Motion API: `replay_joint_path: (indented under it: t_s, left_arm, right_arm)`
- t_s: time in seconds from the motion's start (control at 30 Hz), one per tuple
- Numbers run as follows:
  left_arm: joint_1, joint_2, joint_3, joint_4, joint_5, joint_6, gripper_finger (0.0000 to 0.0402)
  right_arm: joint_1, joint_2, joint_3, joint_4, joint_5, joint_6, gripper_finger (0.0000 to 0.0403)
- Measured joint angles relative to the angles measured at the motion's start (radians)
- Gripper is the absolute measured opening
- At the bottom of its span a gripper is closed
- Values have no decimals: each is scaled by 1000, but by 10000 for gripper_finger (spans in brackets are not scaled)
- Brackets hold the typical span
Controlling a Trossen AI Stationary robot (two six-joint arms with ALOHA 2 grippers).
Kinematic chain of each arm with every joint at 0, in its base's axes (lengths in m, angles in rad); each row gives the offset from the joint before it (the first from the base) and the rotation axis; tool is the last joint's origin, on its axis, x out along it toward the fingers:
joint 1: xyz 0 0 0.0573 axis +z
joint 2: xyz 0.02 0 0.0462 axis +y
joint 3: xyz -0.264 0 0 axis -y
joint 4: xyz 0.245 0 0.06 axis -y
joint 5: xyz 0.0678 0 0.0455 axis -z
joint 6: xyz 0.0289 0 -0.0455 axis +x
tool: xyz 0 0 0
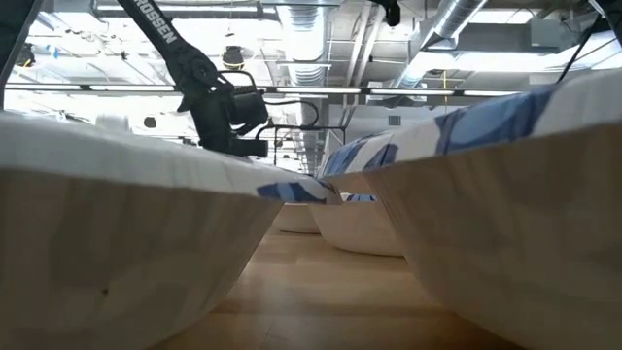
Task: Nest bowls inside each other
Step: Stack the blue bowl on top of the blue bowls
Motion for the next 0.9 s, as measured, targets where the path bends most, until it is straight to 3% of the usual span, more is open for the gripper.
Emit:
replay_joint_path:
  t_s: [0.23, 0.43, 0.6, 0.77, 0.9]
  left_arm:
    - [-23, 0, 46, -34, -10, -40, 12]
    - [-104, -24, 133, -212, -94, -76, 4]
    - [-184, -124, 186, -304, -185, -107, 1]
    - [-262, -223, 202, -340, -148, -228, 0]
    - [-383, -254, 203, -325, -89, -255, 0]
  right_arm:
    - [-1, 0, 0, -54, 3, -28, 230]
    - [-34, 0, 0, -123, 3, -61, 230]
    - [-62, 0, 0, -170, 7, -100, 230]
    - [-90, 0, 0, -321, 24, -197, 230]
    - [-120, 0, 0, -527, 102, -311, 230]
